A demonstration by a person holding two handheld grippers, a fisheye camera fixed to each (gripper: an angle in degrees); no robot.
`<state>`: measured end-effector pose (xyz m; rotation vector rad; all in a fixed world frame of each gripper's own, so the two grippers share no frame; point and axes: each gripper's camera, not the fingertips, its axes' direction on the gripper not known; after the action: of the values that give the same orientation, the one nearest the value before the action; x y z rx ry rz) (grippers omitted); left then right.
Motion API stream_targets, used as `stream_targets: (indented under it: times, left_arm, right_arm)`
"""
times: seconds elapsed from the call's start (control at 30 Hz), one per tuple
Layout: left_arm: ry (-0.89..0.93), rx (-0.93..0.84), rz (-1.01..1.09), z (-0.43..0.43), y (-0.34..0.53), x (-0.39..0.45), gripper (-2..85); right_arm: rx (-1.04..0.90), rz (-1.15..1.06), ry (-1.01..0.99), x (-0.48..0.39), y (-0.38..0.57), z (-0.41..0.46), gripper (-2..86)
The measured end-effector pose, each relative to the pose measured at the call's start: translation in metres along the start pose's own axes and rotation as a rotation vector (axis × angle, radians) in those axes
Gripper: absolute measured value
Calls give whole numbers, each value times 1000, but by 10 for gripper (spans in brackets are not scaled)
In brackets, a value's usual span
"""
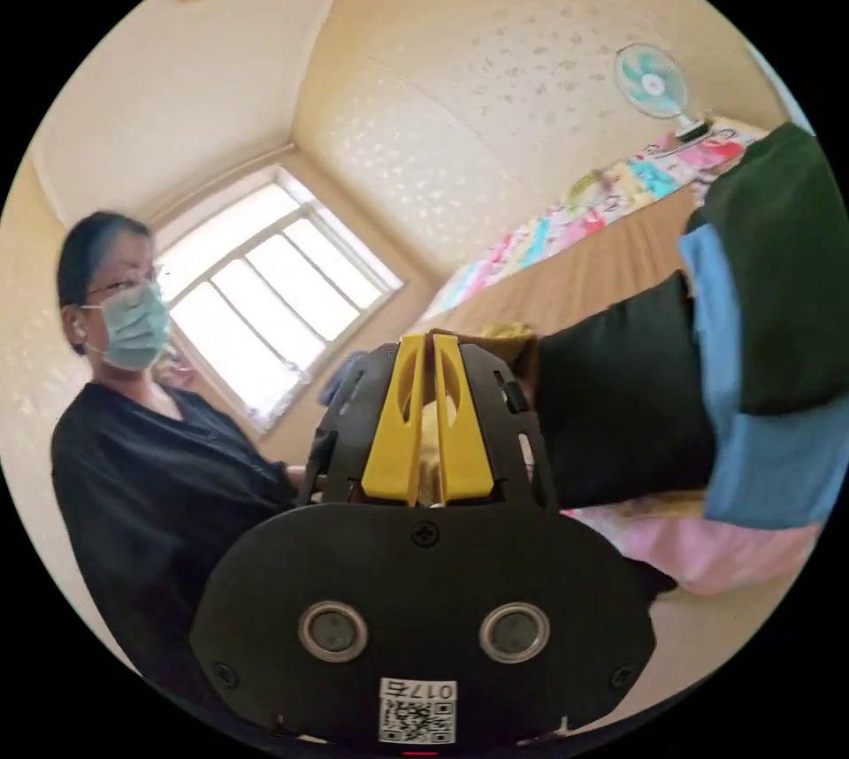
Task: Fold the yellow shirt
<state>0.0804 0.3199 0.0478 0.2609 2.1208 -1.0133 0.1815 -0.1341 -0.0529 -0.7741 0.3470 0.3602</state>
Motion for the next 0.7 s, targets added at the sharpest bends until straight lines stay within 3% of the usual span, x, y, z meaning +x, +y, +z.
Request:
stream_targets:
  times: [0.03, 0.13, 0.23, 0.3, 0.37, 0.43, 0.5, 0.6, 0.7]
  left_arm:
    - [-3, 14, -9, -8, -2, 0, 88]
    - [-29, 74, -30, -36, -6, 0, 89]
    - [-55, 206, -114, -87, -9, -12, 97]
    - [-111, 345, -182, -124, -2, -22, 100]
    - [-182, 448, -243, -149, 5, -32, 100]
    - [-254, 386, -264, -143, -7, -54, 94]
    - [-309, 302, -235, -123, -15, -72, 63]
    - [-214, 464, -89, -125, 12, -86, 20]
    - [-159, 451, -92, -135, 9, -86, 5]
  right_arm:
    - [-40, 73, 270, 8, -6, 1, 17]
    - [-184, 102, 804, 9, -1, 36, 19]
    - [-216, 5, 936, -22, 22, 86, 28]
    - [-159, -82, 864, -50, 38, 116, 32]
    - [-100, -171, 634, -72, 49, 152, 37]
    - [-206, -272, 284, -91, 49, 228, 54]
    - [-313, -308, 187, -104, 42, 291, 71]
    - [-362, -470, 168, -139, 34, 380, 86]
    - [-389, -524, 184, -156, 18, 454, 91]
